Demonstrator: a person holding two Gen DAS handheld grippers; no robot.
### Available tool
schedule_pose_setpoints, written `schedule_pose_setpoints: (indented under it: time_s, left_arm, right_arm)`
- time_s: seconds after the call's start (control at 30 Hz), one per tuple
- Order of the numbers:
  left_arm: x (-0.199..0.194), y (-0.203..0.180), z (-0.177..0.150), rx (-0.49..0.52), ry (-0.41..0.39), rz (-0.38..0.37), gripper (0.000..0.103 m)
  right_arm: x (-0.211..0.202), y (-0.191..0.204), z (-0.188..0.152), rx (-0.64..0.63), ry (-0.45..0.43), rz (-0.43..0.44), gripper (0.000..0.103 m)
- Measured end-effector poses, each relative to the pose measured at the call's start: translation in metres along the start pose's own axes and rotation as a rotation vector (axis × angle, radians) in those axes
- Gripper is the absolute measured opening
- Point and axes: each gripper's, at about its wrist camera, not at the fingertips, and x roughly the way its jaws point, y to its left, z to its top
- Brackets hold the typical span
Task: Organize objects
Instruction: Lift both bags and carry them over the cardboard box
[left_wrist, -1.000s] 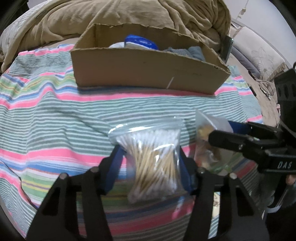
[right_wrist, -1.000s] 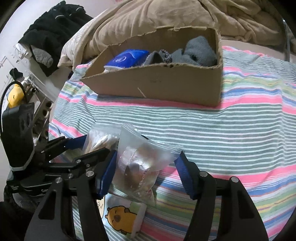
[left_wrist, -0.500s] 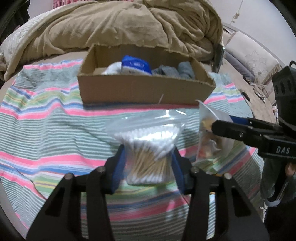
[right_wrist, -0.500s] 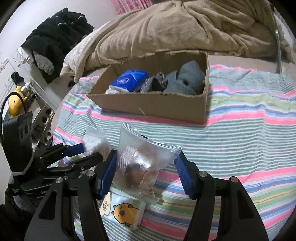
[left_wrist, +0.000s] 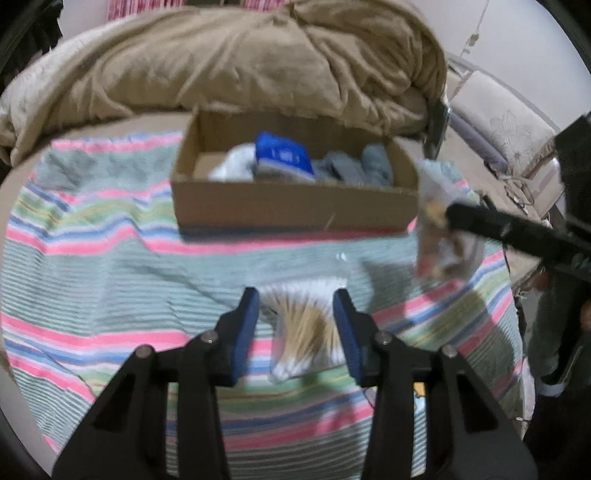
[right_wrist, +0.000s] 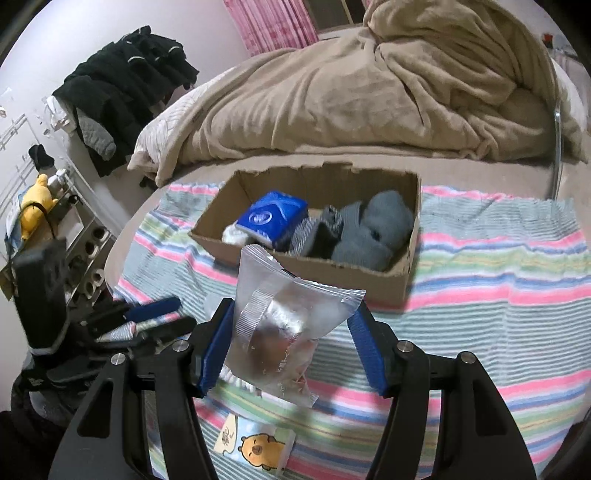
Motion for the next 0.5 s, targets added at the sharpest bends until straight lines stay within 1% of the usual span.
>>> schedule_pose_setpoints:
  time_s: [0.07,0.13,0.2,0.23,0.27,0.33,0.4,0.43,0.47,0.5]
  left_arm:
    - [0.012,-0.003,-0.004,-0.001,0.032,-0.005,0.046]
    - [0.023,-0.007,-0.008,0.006,0.066,0.006,0.046]
    - [0.035,-0.011,-0.013,0.012,0.100,0.006,0.059]
    - [0.038,-0.012,-0.015,0.009,0.103,0.003,0.066]
    - [0.041,-0.013,-0.017,0.008,0.104,0.000,0.067]
    - [0.046,-0.015,-0.019,0.008,0.097,0.013,0.067]
    - [0.049,-0.014,-0.019,-0.003,0.089,0.015,0.065]
    - [0.049,-0.014,-0.019,-0.004,0.077,0.014,0.054]
    - [0.048,-0.014,-0.018,0.002,0.072,0.013,0.048]
    - [0.047,-0.014,-0.018,0.003,0.066,0.010,0.046]
  right_arm:
    - [0.000,-0.002,0.000,0.006,-0.002,-0.002,0.065]
    - [0.000,-0.005,-0.002,0.011,0.003,-0.006,0.065]
    - [0.001,-0.008,-0.004,0.017,0.007,-0.008,0.065]
    - [0.001,-0.009,-0.005,0.019,0.008,-0.010,0.065]
    - [0.001,-0.011,-0.006,0.024,0.010,-0.012,0.065]
    - [0.000,-0.014,-0.007,0.030,0.009,-0.014,0.065]
    - [-0.001,-0.016,-0.007,0.033,0.008,-0.014,0.065]
    - [-0.002,-0.016,-0.007,0.033,0.007,-0.013,0.065]
    - [-0.003,-0.017,-0.007,0.033,0.007,-0.013,0.065]
    - [-0.003,-0.017,-0.007,0.032,0.006,-0.013,0.065]
